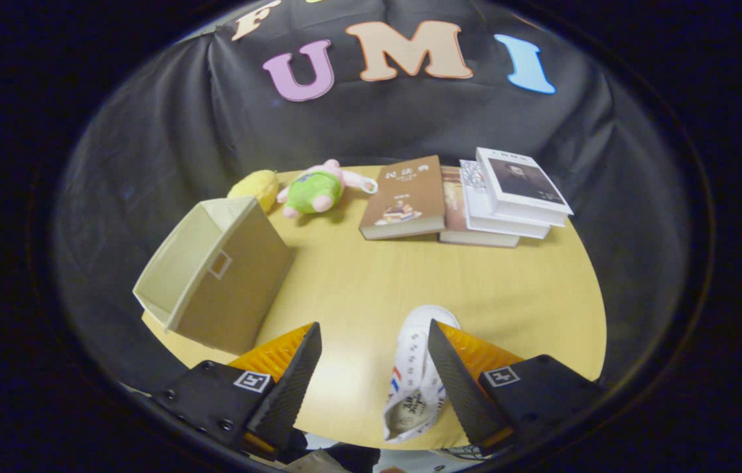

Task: Open the storage box then place both shoes into the box .Put the left shoe in first, then the right shoe, with the right side of both shoes facing outward in a uniform manner.

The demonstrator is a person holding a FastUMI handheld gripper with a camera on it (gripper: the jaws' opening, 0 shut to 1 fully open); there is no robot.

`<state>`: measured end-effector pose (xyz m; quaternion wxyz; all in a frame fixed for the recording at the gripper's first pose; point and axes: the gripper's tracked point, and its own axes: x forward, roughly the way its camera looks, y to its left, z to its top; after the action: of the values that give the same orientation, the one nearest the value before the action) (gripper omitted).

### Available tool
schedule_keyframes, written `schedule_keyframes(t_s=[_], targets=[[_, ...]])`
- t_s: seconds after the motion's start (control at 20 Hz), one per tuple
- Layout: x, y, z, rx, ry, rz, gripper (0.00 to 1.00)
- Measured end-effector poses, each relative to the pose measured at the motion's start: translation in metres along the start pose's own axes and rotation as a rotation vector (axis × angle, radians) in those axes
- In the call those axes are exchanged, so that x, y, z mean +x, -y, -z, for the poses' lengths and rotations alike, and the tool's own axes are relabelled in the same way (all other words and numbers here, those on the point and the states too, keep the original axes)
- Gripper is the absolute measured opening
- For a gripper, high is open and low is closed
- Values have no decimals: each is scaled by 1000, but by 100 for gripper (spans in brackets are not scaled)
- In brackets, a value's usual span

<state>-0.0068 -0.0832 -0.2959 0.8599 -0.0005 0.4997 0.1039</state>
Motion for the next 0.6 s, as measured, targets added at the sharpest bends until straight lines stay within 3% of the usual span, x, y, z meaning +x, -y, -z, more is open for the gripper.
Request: schedule_keyframes(t_s=[0.3, 0.6], targets=[[13, 55, 53, -22, -117, 60, 100], [17, 75, 94, -120, -225, 61, 100]])
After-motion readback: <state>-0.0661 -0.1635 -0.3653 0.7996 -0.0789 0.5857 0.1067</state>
